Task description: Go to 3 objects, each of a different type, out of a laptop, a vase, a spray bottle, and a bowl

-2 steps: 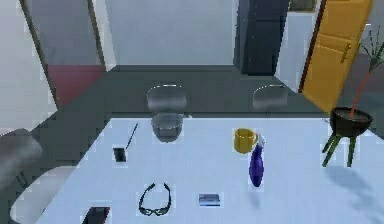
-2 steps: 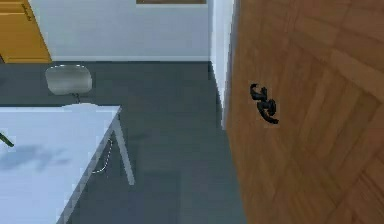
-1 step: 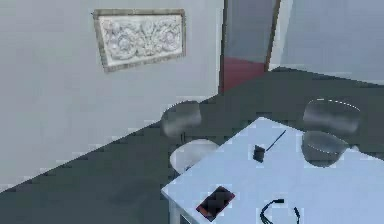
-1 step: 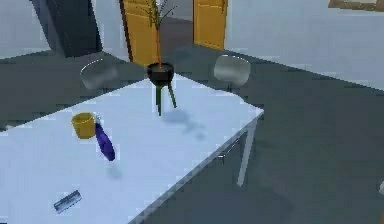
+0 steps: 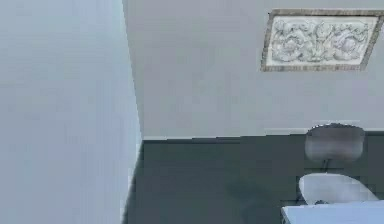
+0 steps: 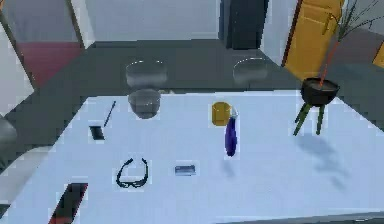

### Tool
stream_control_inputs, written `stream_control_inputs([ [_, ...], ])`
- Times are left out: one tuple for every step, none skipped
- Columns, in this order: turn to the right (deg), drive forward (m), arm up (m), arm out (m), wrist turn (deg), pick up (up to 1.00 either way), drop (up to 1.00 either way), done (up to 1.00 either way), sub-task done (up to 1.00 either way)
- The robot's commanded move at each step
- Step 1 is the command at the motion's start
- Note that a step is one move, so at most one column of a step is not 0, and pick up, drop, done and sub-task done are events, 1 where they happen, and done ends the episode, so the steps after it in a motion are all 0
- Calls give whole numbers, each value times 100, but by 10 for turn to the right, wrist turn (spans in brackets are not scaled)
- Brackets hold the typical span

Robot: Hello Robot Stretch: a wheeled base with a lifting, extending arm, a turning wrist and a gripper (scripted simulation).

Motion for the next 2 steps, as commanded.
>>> stream_control_inputs([
  [0, 70, 0, 0, 0, 0, 0, 0, 0],
  [300, 0, 0, 0, 0, 0, 0, 0, 0],
])
